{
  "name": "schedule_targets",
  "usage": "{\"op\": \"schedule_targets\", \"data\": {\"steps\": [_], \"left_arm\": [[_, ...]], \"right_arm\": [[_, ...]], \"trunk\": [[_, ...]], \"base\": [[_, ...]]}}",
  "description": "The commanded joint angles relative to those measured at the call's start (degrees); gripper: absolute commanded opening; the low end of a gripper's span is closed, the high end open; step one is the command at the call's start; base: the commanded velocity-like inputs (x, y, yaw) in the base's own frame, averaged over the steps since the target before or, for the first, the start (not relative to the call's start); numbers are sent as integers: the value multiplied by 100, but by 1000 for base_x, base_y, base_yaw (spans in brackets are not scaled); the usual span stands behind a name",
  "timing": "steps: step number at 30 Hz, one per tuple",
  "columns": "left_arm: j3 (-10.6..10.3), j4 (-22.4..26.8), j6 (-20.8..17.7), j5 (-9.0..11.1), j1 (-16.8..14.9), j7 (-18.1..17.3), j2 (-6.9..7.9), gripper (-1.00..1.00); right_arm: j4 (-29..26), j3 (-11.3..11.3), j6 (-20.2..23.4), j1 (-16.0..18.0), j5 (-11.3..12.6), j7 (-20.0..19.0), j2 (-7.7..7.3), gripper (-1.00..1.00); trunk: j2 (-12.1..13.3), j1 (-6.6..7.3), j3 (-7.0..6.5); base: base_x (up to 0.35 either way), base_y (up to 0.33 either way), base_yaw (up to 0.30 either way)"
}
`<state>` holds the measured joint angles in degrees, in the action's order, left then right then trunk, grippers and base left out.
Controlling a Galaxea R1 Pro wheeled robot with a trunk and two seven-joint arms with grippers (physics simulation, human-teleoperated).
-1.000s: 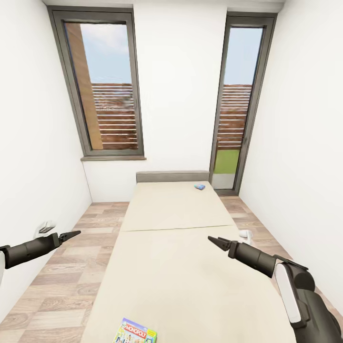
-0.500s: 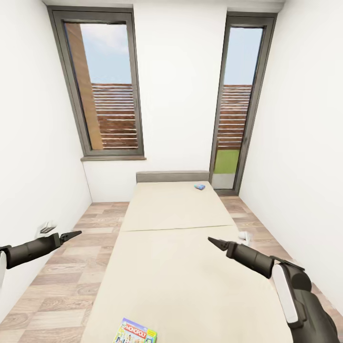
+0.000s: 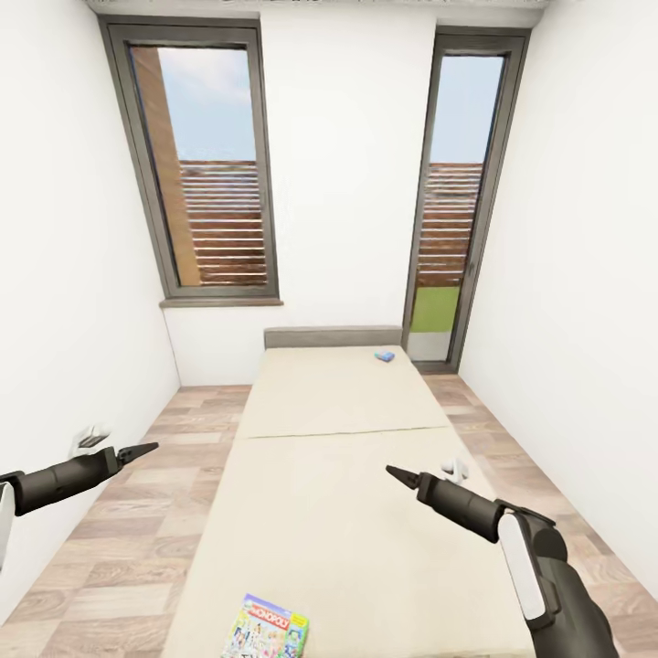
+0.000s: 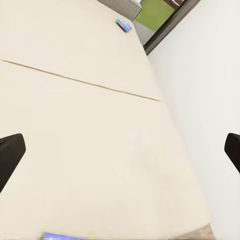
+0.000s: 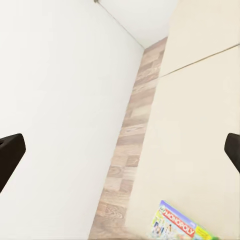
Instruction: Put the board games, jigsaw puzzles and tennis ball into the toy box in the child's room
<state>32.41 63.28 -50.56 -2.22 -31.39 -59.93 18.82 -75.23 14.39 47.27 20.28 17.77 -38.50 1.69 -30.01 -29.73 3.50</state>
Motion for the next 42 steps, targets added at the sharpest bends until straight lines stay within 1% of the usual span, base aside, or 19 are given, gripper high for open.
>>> {"op": "schedule_targets", "data": {"steps": [1,12,25,42], "left_arm": [[11,0,-42,-24,-7,-36,-1,100],[11,0,-42,-24,-7,-36,-2,100],[5,0,-42,-24,-7,-36,-3,100],[2,0,-42,-24,-7,-36,-10,100]], "right_arm": [[15,14,34,8,12,-18,10,100],[48,12,36,11,33,-15,21,100],[52,11,36,11,34,-15,22,100],[53,3,36,11,28,-9,25,100]], "trunk": [[-12,0,13],[-12,0,13],[-12,0,13],[-12,0,13]], "base": [[-254,135,0],[-229,140,0],[-28,194,0],[-68,92,0]]}}
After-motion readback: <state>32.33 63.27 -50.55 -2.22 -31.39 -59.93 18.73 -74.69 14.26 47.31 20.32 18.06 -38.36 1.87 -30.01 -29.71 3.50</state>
